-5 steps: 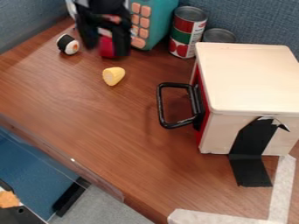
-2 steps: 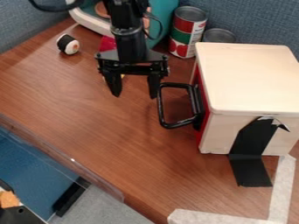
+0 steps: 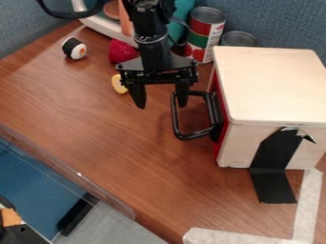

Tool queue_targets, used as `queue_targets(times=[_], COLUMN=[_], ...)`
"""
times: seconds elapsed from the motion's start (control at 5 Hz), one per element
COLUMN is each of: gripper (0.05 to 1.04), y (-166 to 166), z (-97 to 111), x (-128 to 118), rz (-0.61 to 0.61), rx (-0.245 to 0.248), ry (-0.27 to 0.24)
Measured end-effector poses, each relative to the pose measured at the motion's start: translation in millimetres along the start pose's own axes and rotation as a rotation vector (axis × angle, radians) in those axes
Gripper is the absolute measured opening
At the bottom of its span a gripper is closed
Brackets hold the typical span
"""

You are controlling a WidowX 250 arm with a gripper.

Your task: Open the drawer

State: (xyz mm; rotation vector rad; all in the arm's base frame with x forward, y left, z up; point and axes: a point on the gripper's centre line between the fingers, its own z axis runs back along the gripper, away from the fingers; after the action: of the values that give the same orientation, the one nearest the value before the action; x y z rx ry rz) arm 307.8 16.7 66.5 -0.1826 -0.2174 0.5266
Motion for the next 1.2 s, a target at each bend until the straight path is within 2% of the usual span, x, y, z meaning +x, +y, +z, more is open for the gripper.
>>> queue_targets(times=[0.2, 0.6, 0.8, 1.0, 1.2], gripper=[1.001, 1.001, 0.948, 0.661, 0.355], y=[-8, -15, -20, -19, -17], z=[-4, -29, -42, -43, -43], x=[-1, -4, -5, -5, -6], rz=[0.012, 0.046, 0.054, 0.081, 0.058], rx=[0.003, 0.052, 0.076, 0.089, 0.098], ry=[-0.011, -0.006, -0.001, -0.009, 0.0])
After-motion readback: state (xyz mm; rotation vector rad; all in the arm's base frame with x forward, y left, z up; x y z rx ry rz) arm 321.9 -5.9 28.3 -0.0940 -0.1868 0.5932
